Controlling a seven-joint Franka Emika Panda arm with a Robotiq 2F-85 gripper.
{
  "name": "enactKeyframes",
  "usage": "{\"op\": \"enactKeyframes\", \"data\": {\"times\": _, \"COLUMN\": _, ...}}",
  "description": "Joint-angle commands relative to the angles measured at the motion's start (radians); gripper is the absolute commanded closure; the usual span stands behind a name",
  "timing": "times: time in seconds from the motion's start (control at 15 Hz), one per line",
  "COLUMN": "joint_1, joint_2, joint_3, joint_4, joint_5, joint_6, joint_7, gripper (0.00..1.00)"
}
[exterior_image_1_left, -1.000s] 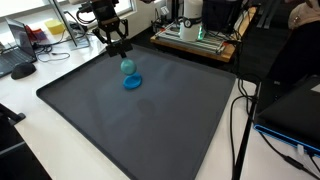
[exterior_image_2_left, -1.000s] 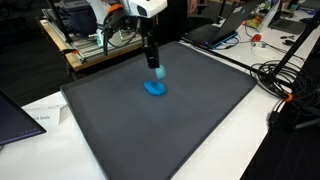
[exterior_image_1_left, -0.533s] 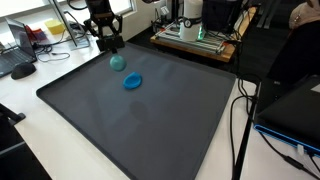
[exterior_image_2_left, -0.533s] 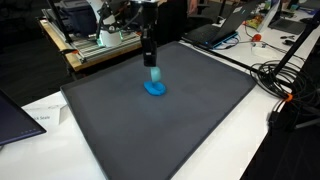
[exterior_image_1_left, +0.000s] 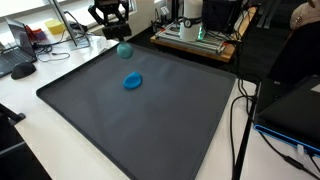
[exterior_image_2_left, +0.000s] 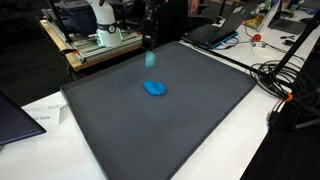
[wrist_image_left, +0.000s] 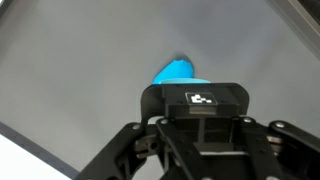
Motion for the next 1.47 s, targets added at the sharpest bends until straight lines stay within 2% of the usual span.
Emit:
{"op": "enactKeyframes", "data": {"times": 0.0, "joint_1": 0.021, "joint_2": -0.015, "joint_3": 0.015, "joint_4": 0.021, "joint_5": -0.027, "joint_6": -0.023, "joint_7": 0.100, "gripper": 0.78}}
{"op": "enactKeyframes", "data": {"times": 0.07, "joint_1": 0.010, "joint_2": 0.000, "joint_3": 0.012, "joint_4": 0.014, "joint_5": -0.008, "joint_6": -0.014, "joint_7": 0.061, "gripper": 0.53}}
{"op": "enactKeyframes", "data": {"times": 0.47, "joint_1": 0.017, "joint_2": -0.001, "joint_3": 0.018, "joint_4": 0.021, "joint_5": -0.009, "joint_6": -0.014, "joint_7": 0.082, "gripper": 0.53}}
{"op": "enactKeyframes", "data": {"times": 0.53, "joint_1": 0.017, "joint_2": -0.001, "joint_3": 0.018, "joint_4": 0.021, "joint_5": -0.009, "joint_6": -0.014, "joint_7": 0.082, "gripper": 0.78}}
{"op": "enactKeyframes", "data": {"times": 0.93, "joint_1": 0.096, "joint_2": 0.004, "joint_3": 0.070, "joint_4": 0.026, "joint_5": -0.098, "joint_6": -0.016, "joint_7": 0.314, "gripper": 0.78}}
{"op": "enactKeyframes", "data": {"times": 1.4, "joint_1": 0.214, "joint_2": 0.045, "joint_3": 0.138, "joint_4": 0.059, "joint_5": -0.292, "joint_6": -0.052, "joint_7": 0.612, "gripper": 0.78}}
